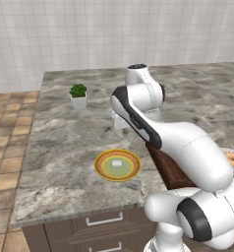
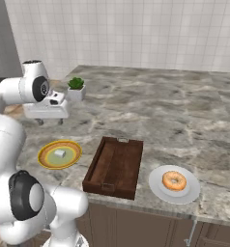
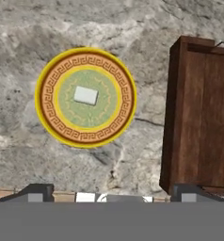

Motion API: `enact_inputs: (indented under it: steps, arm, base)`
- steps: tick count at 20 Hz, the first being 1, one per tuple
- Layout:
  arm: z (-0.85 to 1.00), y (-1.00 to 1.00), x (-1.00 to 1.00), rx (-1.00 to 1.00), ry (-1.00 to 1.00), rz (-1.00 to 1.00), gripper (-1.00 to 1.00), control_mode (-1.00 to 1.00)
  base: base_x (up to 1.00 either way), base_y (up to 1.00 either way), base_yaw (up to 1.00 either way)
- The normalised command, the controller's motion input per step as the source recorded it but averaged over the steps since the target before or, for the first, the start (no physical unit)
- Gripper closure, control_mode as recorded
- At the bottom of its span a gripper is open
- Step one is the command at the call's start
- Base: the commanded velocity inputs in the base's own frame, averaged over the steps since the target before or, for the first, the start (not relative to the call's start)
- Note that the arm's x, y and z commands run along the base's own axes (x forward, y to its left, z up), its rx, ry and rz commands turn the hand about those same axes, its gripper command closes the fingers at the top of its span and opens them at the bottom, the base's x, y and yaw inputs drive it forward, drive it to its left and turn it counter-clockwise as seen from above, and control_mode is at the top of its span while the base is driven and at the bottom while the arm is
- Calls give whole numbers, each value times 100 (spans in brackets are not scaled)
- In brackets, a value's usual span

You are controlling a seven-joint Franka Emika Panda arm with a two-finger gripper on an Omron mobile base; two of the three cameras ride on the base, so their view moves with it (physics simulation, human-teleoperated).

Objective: Move the dessert items from the plates to the tray.

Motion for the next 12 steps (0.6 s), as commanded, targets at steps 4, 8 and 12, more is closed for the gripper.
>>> enact_inputs:
  steps: [4, 8, 12]
  arm:
    - [-28, 15, 34, -1, 7, -5, -100, -100]
    - [-27, 0, 33, 7, 0, -12, -100, -100]
    - [-49, 0, 25, 12, 5, -13, -100, -100]
  base:
    - [0, 0, 0]
    - [0, 0, 0]
    - [0, 0, 0]
